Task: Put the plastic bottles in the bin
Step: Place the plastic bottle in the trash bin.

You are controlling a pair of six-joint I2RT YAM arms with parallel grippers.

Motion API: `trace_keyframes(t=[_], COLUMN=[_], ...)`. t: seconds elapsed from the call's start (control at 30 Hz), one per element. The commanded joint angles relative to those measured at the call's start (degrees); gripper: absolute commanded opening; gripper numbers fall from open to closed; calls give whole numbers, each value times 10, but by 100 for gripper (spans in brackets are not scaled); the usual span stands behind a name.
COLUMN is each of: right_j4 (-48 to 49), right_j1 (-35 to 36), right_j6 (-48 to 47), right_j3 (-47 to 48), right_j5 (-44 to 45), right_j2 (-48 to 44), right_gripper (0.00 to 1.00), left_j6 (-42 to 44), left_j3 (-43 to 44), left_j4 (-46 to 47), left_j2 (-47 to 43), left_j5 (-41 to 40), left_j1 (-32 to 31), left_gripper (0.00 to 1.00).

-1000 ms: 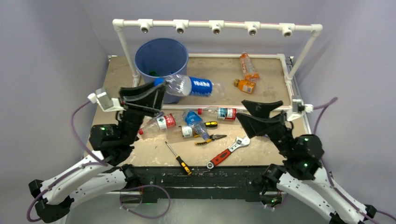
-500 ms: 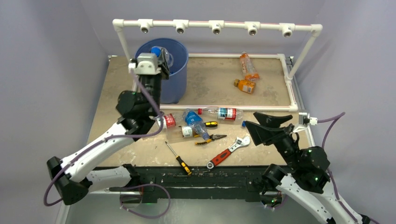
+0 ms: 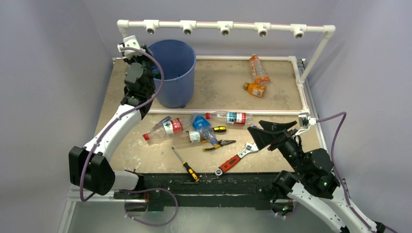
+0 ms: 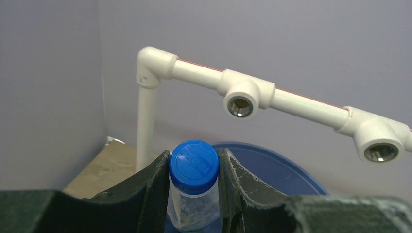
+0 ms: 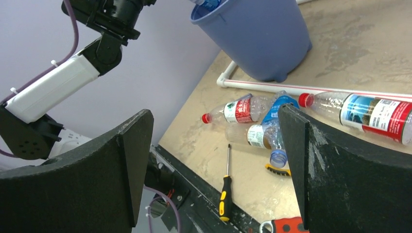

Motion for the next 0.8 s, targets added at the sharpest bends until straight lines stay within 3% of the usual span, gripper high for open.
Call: trace_keyframes(t=[0.0,0.27,0.57,0.67,0.77], right_j4=[-3,-4,-10,-14,-15], right_j1=[2,2,2,2,2], right_j6=[19,12,21,21,22], right_j3=[-12,2,-4,-3,1], right_j5=[6,11,15,17,17], right_j2=[-10,13,6,6,9], right_gripper=[99,99,99,99,99], left_j6=[-92,-131,-101,-95,-91], left_j3=[-6,-17,-4,34,107], left_j4=[9,10,-33,-61,-148], left_j2=[29,59,49,56,95], left_j5=[92,149,157,217,296], left_j1=[13,14,15,15,15], left_gripper=[0,0,0,0,0])
